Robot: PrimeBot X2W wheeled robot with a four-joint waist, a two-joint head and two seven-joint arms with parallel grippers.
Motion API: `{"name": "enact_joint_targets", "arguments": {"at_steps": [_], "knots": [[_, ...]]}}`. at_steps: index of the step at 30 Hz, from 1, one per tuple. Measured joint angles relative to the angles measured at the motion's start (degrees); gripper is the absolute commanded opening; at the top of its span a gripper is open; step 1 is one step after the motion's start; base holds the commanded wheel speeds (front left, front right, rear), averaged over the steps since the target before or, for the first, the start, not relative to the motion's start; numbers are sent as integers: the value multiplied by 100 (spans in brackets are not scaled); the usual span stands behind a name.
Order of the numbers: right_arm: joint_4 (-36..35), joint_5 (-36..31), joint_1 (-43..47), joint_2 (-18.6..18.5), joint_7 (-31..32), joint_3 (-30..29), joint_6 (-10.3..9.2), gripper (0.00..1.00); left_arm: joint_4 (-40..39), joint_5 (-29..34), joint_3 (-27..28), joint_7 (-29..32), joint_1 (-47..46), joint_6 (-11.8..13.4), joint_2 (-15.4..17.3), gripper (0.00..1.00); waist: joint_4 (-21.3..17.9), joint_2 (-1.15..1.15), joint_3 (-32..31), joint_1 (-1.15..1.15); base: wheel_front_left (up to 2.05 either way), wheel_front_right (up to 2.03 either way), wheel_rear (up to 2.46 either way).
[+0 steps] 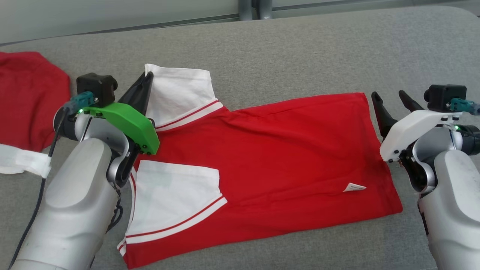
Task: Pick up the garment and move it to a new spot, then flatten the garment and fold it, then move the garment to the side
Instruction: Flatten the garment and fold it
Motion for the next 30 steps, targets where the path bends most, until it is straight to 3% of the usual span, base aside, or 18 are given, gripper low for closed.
{"name": "enact_joint_targets", "arguments": {"at_steps": [11, 22, 23, 24, 26, 28, 30], "knots": [[1759, -224, -1136, -472, 565, 193, 0, 100, -1354, -55, -35, 107, 578, 335, 119, 0, 512, 0, 79, 0, 0, 0, 0], [2805, -226, -1780, -573, 634, 461, 0, 100, -1678, -105, -69, 248, 605, 447, 122, 0, 713, 0, 375, 0, 0, 0, 0], [2884, -215, -1817, -571, 633, 501, 0, 97, -1683, -111, -71, 249, 605, 448, 123, 0, 721, 0, 395, 0, 0, 0, 0], [2953, -210, -1851, -571, 627, 539, 0, 86, -1686, -111, -70, 249, 605, 450, 124, 0, 729, 0, 414, 0, 0, 0, 0], [3065, -191, -1931, -575, 586, 602, 0, 50, -1695, -112, -74, 249, 605, 464, 126, 0, 742, 0, 446, 0, 0, 0, 0], [3160, -159, -2006, -570, 557, 668, 0, 41, -1696, -119, -76, 249, 605, 466, 130, 0, 747, 0, 466, 0, 0, 0, 0], [3248, -142, -2056, -565, 510, 751, 1, 23, -1696, -130, -79, 249, 605, 472, 137, 0, 738, 0, 469, 0, 0, 0, 0]]}}
